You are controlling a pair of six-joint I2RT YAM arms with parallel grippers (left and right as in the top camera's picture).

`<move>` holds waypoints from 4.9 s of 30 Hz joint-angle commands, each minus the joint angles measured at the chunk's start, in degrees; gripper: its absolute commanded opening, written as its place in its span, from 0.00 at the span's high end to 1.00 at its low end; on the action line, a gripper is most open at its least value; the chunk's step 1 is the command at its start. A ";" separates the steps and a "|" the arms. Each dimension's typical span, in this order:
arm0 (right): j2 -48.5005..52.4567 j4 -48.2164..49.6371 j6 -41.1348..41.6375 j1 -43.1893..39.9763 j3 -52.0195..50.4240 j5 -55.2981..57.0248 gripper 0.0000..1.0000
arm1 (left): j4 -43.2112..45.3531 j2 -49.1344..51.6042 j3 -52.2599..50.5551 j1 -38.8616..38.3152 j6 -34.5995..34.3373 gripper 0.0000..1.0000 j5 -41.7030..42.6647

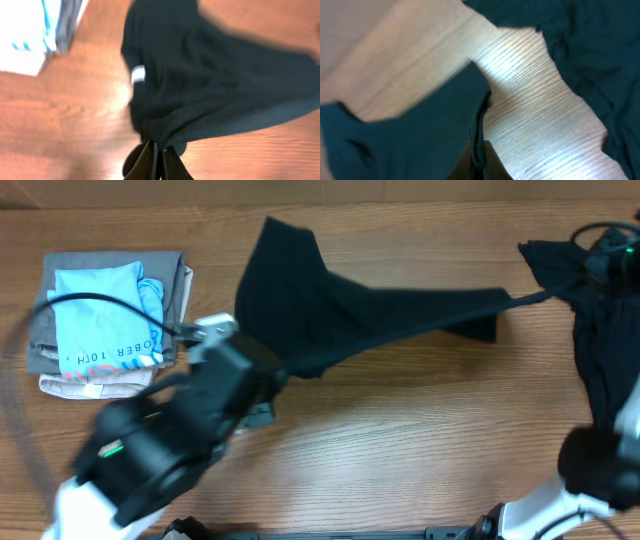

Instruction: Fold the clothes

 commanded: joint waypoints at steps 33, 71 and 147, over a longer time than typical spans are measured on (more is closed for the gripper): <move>-40.09 -8.66 3.74 -4.02 12.33 -3.13 0.96 | -6.71 0.83 61.99 1.16 18.43 0.96 -10.16; -28.46 -8.68 4.55 -4.02 9.86 -0.72 0.96 | -11.47 8.68 48.04 1.18 9.29 0.96 -23.26; -30.03 -8.66 7.17 2.29 6.58 2.58 0.96 | -9.92 0.09 43.10 22.82 10.58 0.96 -13.94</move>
